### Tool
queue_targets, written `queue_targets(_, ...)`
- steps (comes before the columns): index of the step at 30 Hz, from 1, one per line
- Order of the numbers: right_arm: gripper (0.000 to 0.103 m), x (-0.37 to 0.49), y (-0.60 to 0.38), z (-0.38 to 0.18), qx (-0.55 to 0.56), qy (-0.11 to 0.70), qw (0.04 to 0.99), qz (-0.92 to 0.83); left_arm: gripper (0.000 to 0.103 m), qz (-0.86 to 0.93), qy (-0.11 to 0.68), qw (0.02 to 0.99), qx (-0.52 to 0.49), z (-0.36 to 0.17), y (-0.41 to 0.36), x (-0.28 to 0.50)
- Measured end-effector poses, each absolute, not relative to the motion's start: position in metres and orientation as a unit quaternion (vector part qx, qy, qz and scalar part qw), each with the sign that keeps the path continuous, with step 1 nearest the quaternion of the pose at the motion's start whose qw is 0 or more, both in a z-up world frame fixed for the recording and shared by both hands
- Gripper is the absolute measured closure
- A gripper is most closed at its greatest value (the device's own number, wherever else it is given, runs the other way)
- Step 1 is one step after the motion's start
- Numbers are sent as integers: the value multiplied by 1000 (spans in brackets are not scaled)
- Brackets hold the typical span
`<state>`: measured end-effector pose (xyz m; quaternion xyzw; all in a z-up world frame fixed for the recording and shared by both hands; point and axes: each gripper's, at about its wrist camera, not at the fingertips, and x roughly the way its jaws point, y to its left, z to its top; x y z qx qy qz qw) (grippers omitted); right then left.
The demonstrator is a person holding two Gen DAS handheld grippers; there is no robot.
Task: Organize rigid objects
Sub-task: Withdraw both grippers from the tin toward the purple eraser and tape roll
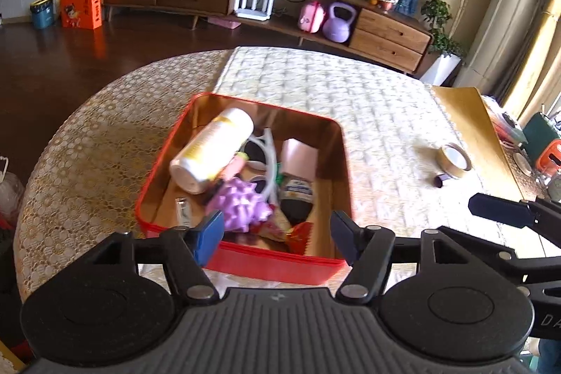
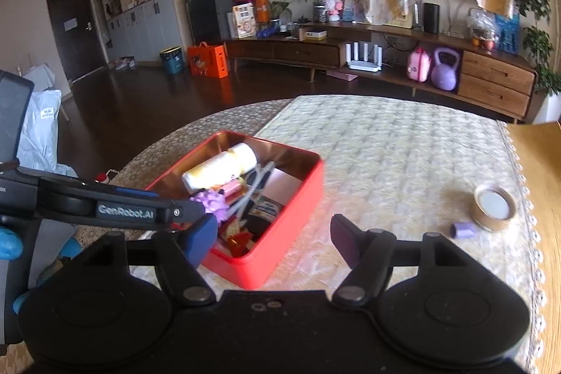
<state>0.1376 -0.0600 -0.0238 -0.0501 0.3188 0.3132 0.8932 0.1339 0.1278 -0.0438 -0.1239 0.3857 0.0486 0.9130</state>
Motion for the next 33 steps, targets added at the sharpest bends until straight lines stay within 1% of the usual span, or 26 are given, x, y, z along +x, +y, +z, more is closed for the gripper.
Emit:
queue_targets(1, 27, 138, -66, -25, -47, 319, 895, 308, 36, 46, 386, 913, -123, -43, 124, 135)
queue_targets(4, 22, 139, -88, -28, -34, 321, 900, 292, 36, 37, 388, 914, -114, -42, 110, 139)
queue_targets(9, 16, 147, -125, -31, -15, 320, 911, 260, 31, 15, 388, 916, -100, -43, 81, 149)
queue_targets(13, 11, 156, -149, -35, -3, 323, 914, 246, 31, -3, 392, 916, -88, -45, 58, 158)
queue_targets(17, 8, 166, -168, -37, 2, 320, 919, 231, 30, -21, 395, 915, -74, -48, 36, 172)
queue_targets(21, 3, 178, -186, -39, 2, 312, 925, 218, 23, -42, 392, 917, -60, -48, 14, 187)
queue_targets(25, 1, 194, -202, -42, -2, 310, 928, 207, 20, -59, 386, 919, -46, -52, -10, 203)
queue_targets(33, 0, 241, -222, -53, -12, 323, 929, 179, 20, -73, 371, 926, -8, -63, -49, 241)
